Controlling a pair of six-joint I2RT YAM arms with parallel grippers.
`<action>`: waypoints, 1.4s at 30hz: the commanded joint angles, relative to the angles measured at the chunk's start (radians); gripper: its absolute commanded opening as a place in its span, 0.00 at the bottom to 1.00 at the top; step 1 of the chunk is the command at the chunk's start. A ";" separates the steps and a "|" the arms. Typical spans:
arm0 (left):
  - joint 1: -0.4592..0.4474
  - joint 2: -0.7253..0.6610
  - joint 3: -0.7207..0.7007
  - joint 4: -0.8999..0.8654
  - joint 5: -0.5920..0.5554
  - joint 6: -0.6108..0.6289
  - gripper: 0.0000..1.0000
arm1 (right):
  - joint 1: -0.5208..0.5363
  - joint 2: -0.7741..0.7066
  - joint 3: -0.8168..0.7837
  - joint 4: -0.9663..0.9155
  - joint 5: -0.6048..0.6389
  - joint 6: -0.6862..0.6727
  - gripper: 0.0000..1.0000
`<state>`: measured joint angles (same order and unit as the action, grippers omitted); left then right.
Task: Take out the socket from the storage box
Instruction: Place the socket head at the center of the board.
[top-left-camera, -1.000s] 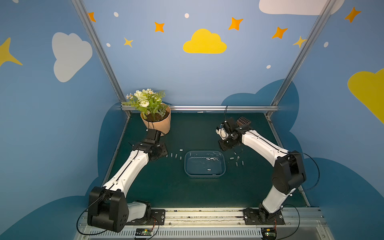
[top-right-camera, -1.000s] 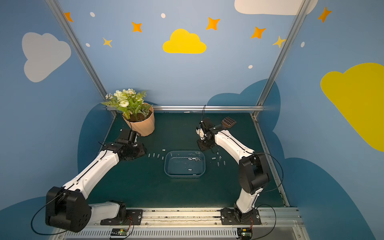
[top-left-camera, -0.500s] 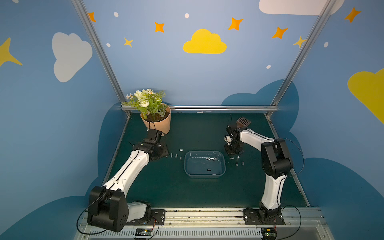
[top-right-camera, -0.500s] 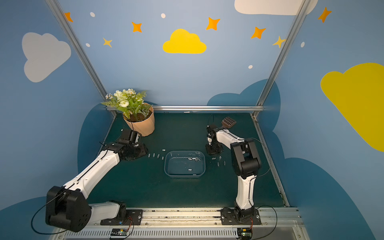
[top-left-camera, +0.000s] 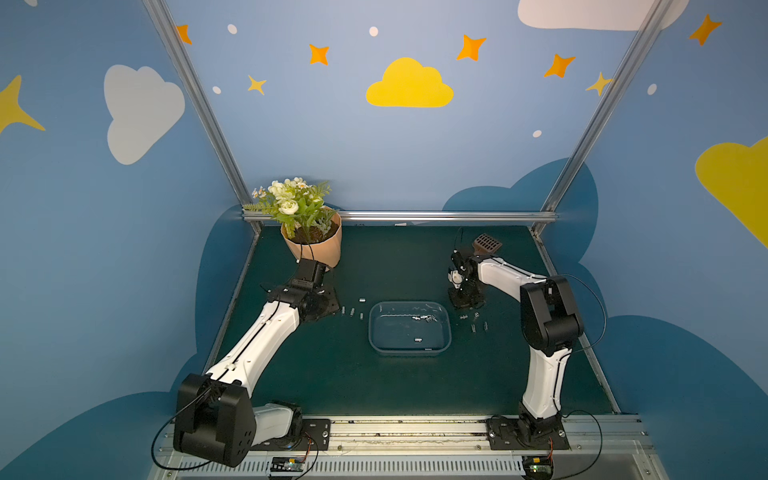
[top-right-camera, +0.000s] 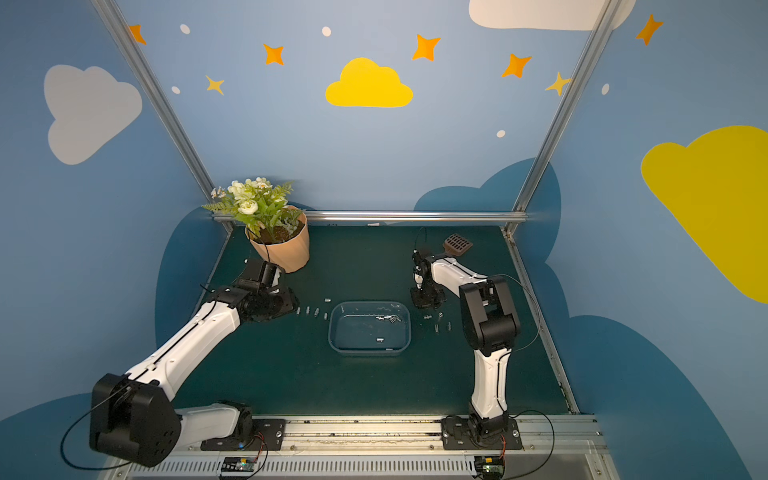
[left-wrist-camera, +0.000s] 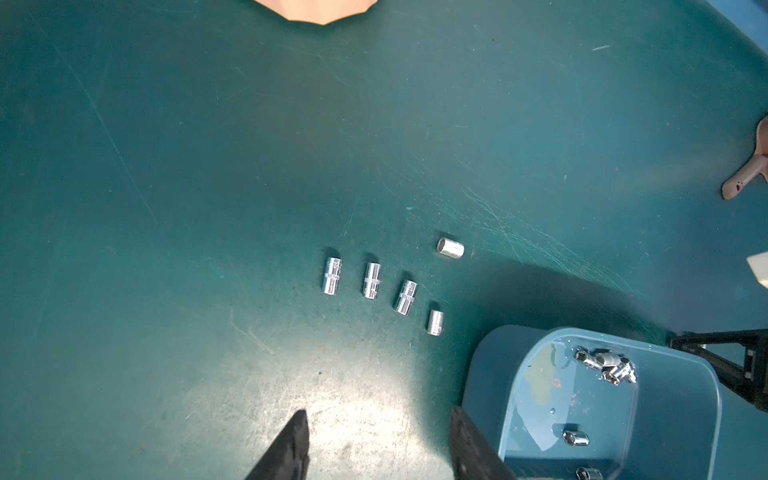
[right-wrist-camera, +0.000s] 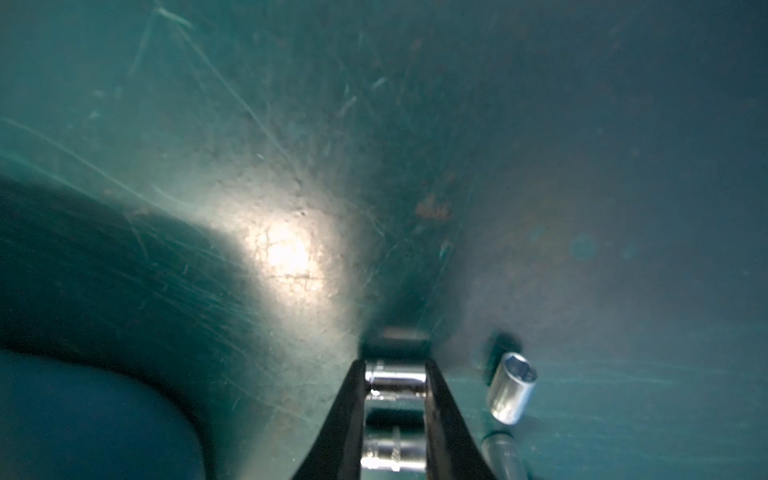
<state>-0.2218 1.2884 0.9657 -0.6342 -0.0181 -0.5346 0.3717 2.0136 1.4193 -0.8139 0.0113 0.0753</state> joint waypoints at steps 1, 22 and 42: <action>-0.006 -0.008 -0.005 0.003 0.004 0.012 0.55 | -0.002 0.007 -0.002 -0.013 0.013 0.011 0.26; -0.128 0.053 0.114 0.005 -0.006 0.043 0.55 | -0.003 -0.087 0.038 -0.066 0.022 -0.002 0.36; -0.455 0.438 0.442 -0.010 -0.015 0.069 0.54 | -0.038 -0.242 0.031 -0.092 0.003 0.017 0.37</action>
<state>-0.6567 1.6920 1.3682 -0.6285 -0.0387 -0.4755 0.3439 1.7981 1.4399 -0.8803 0.0315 0.0753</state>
